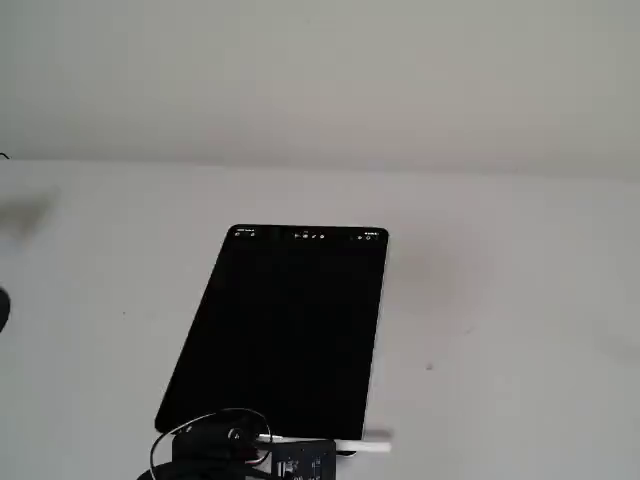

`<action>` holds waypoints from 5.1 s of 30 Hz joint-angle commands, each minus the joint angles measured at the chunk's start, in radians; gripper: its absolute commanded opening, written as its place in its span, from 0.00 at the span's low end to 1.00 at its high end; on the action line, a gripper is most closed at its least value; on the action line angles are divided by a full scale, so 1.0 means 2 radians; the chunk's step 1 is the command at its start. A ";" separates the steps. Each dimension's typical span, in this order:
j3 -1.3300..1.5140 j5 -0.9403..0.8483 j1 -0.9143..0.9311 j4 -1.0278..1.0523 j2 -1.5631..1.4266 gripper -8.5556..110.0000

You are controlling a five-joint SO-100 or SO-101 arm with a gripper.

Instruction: Draw a line in the middle of the ipad using the apple pencil

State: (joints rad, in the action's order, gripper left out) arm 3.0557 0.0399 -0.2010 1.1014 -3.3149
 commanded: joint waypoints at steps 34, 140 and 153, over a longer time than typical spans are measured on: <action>-0.204 -0.657 -0.021 -1.166 0.918 0.07; -0.185 -0.707 -0.020 -1.404 1.163 0.07; -0.185 -0.706 -0.022 -1.404 1.164 0.07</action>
State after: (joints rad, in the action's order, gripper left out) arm 2.6722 -1.3898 -0.2408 -1.6950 -0.9618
